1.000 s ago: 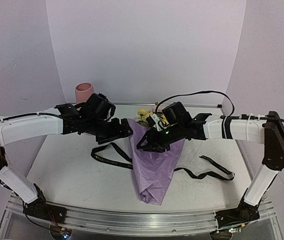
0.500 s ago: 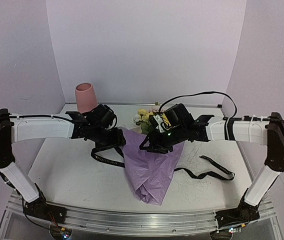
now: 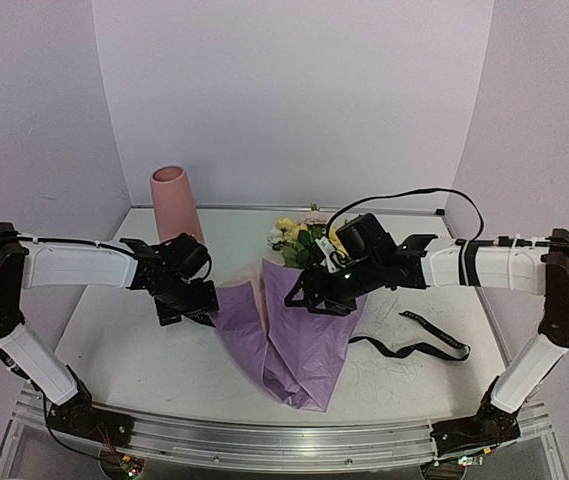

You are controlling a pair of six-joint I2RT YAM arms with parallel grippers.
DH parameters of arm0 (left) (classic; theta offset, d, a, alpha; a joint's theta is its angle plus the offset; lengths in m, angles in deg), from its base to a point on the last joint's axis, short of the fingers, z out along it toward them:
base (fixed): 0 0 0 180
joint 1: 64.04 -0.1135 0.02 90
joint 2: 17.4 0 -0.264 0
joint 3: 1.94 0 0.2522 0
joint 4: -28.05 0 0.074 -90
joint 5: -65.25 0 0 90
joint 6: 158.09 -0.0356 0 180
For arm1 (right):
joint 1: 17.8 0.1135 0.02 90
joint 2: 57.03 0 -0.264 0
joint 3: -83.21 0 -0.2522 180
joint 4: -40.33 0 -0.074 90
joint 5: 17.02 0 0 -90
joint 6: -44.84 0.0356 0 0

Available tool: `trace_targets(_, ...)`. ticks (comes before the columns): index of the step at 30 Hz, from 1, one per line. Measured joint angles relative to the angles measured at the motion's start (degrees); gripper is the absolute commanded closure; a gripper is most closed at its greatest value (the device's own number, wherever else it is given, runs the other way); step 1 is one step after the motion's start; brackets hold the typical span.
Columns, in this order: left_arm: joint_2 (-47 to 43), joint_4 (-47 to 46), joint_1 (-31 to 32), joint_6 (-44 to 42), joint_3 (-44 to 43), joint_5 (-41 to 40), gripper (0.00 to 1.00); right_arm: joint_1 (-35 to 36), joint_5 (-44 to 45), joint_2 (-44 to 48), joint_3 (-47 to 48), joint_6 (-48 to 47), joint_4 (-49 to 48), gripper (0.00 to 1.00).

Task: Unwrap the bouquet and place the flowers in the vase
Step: Unfold the wrapping paper at the center of the board.

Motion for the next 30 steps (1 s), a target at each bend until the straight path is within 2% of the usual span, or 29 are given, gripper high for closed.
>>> trace_targets(2, -1.9, 1.2, -0.2, 1.5, 0.5, -0.6, 0.08, 0.0, 0.1, -0.3, 0.0, -0.5, 0.6, 0.21)
trace_targets(4, -4.6, 1.8, -0.4, 2.3, 0.5, -0.7, 0.08, 0.0, 0.3, -1.1, 0.2, -1.2, 1.4, 0.24)
trace_targets(10, -11.3, 2.8, -0.5, 1.5, -4.3, 0.3, 0.09, 1.6, 0.3, -4.6, 2.8, -2.5, 3.1, 0.49)
trace_targets(14, -12.9, 2.2, -0.5, 1.2, -8.8, 2.7, 0.08, 4.1, -0.4, -7.2, 5.7, -3.1, 3.6, 0.53)
trace_targets(16, -12.9, 1.8, -0.5, 1.3, -10.0, 3.7, 0.06, 5.5, -1.0, -8.6, 7.4, -3.4, 3.7, 0.52)
trace_targets(19, -13.0, 1.5, -0.5, 2.2, -10.3, 4.5, 0.01, 7.7, -1.6, -11.0, 11.0, -3.8, 3.8, 0.40)
trace_targets(21, -13.1, 1.7, -0.5, 3.5, -10.2, 4.1, 0.01, 8.9, -1.7, -12.0, 12.8, -4.2, 3.8, 0.33)
trace_targets(28, -16.9, 5.9, -0.5, 11.1, -5.0, -1.4, 0.02, 10.8, -0.2, -12.5, 14.2, -4.1, 4.8, 0.24)
trace_targets(30, -17.6, 7.6, -0.5, 12.5, -3.7, -2.7, 0.05, 10.8, 0.8, -12.5, 14.1, -3.7, 5.2, 0.22)
